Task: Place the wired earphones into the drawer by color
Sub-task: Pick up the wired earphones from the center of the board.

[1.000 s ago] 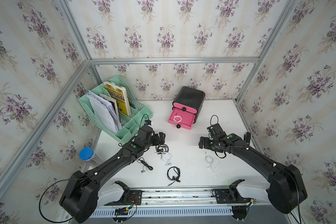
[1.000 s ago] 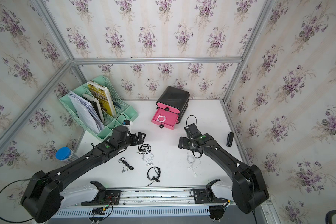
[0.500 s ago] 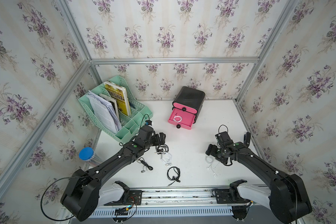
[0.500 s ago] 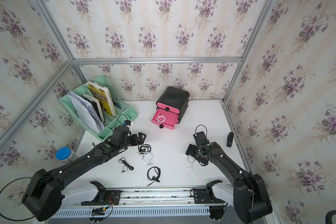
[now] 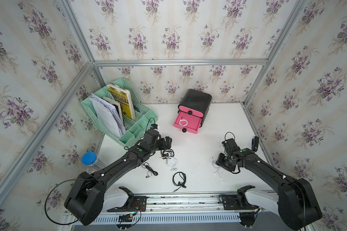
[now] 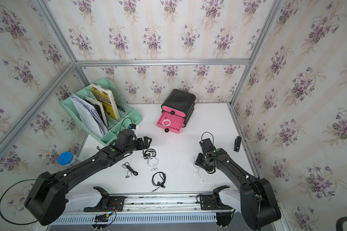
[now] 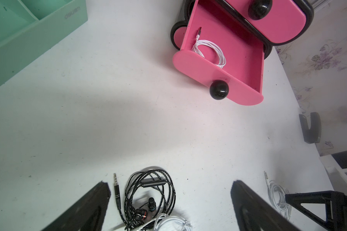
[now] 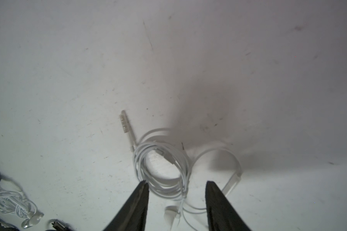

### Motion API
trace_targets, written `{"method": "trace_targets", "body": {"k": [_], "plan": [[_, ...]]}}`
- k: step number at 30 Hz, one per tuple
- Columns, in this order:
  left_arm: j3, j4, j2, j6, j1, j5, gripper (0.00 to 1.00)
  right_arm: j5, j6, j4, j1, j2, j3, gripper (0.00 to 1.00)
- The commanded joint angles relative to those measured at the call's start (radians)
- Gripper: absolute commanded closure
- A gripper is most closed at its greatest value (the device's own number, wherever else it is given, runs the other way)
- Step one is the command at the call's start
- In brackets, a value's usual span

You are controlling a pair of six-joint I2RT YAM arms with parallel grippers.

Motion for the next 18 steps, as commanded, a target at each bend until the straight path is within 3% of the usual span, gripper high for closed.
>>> {"method": "trace_targets", "body": {"k": [1, 5, 14, 18], "plan": [[-0.005, 0.014, -0.011, 0.003, 0.002, -0.010, 0.01, -0.007, -0.011, 0.001, 0.000, 0.001, -0.009, 0.55], [-0.008, 0.014, -0.012, 0.003, 0.001, -0.012, 0.01, -0.007, -0.013, 0.012, 0.000, 0.007, -0.029, 0.57], [-0.014, 0.012, -0.019, 0.003, 0.002, -0.015, 0.01, -0.013, -0.023, 0.044, 0.000, 0.036, -0.051, 0.74], [-0.013, 0.012, -0.018, 0.003, 0.001, -0.015, 0.01, -0.010, -0.025, 0.049, -0.001, 0.037, -0.052, 0.87]]}}
